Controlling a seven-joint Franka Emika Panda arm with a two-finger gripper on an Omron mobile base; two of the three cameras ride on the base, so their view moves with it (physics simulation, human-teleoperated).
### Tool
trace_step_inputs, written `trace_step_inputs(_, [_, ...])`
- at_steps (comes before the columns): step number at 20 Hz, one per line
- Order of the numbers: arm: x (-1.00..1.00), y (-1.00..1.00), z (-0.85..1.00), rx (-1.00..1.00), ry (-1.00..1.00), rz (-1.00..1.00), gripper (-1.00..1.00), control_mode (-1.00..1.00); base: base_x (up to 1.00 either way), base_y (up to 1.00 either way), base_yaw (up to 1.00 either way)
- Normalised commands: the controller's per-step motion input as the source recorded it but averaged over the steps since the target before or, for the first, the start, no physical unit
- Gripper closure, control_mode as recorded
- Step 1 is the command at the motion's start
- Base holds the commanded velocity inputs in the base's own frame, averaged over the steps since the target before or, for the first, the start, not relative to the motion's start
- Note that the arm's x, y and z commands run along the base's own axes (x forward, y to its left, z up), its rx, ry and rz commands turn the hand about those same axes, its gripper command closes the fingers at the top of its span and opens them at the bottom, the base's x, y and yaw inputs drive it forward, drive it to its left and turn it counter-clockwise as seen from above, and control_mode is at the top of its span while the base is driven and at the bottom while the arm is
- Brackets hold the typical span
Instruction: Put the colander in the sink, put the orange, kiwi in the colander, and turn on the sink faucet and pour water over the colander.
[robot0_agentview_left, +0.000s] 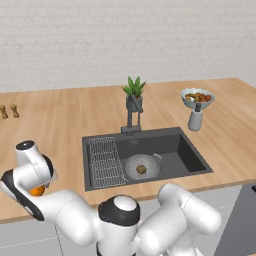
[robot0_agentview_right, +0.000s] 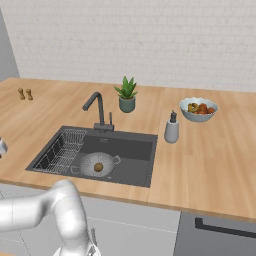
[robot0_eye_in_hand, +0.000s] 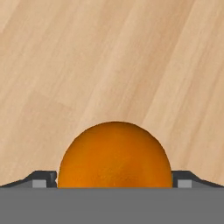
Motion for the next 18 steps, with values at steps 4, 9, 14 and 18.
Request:
trace_step_inputs(4, [0.06, 0.00, -0.27, -0.03, 0.00, 0.00, -1.00, -1.00, 0.00, 0.00, 0.00])
trace_step_inputs(9, [0.08, 0.00, -0.32, -0.01, 0.03, 0.00, 1.00, -1.00, 0.00, 0.00, 0.00])
trace_step_inputs(14, [-0.04, -0.15, -0.34, -0.02, 0.10, 0.00, 1.00, -1.00, 0.00, 0.00, 0.00])
trace_step_inputs(18, [-0.18, -0.38, -0.18, 0.00, 0.06, 0.00, 1.00, -1.00, 0.00, 0.00, 0.00])
